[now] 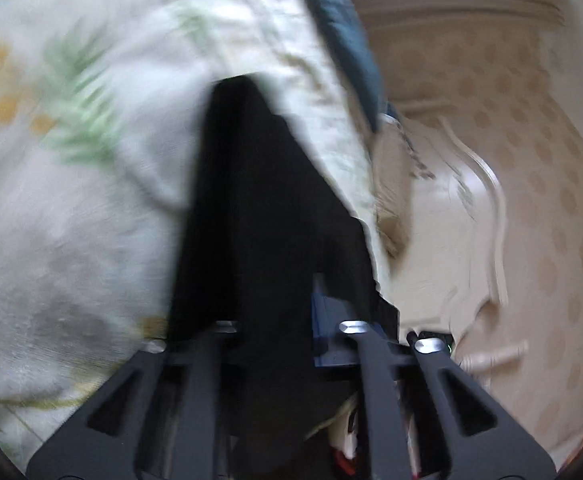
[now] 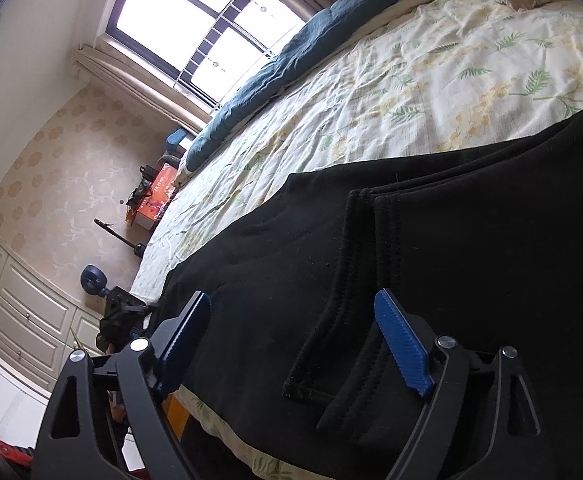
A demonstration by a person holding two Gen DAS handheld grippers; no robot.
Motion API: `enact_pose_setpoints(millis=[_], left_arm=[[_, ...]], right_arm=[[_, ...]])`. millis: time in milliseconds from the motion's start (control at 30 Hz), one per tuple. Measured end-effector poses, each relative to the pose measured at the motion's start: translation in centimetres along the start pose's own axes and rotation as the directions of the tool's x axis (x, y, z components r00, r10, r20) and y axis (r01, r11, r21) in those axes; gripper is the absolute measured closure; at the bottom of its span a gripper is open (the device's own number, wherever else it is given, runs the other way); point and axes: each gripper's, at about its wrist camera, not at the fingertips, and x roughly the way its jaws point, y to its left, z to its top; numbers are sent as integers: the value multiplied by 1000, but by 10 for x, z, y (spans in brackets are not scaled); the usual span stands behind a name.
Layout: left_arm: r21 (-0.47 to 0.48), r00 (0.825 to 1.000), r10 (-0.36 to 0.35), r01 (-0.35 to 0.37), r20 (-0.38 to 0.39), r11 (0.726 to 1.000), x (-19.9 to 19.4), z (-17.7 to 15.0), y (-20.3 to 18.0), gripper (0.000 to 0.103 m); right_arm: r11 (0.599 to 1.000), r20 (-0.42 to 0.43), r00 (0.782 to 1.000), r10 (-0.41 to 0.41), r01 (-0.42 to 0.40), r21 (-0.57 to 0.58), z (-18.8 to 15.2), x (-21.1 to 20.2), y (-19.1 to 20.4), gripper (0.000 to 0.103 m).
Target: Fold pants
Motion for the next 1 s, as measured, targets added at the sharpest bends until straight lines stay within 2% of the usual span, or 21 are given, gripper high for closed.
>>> enact_pose_setpoints(millis=[67,200,367,467,600,733,900,1000], left_arm=[[-23,1000,-26,26,7,999,-1,-2,-1,90],[29,997,74,-74,24,997,0,-7,-22,91],[101,990,125,-132,70,986,-2,-13,-59,92],[159,979,179,-194,102,968,1,-19,-90,92],[249,952,268,-297,145,922,10,-25,-132,92],[336,930,323,-365,177,868,24,-35,-166,92],[422,906,377,-424,194,802,53,-49,-200,92],[475,901,387,-432,194,767,74,-56,-220,92]], right_arm=[[1000,10,1000,-8,8,-3,-2,0,2,20],[1000,23,1000,-17,17,-2,-5,0,4,20],[1000,39,999,-26,25,13,-5,-2,4,20],[999,41,998,-44,44,13,-6,-4,5,20],[997,46,996,-72,72,7,-9,-8,9,20],[996,49,995,-85,85,-6,-13,-13,13,20],[996,54,995,-87,88,-7,-18,-22,16,20],[998,61,996,-64,63,17,-23,-28,15,20]])
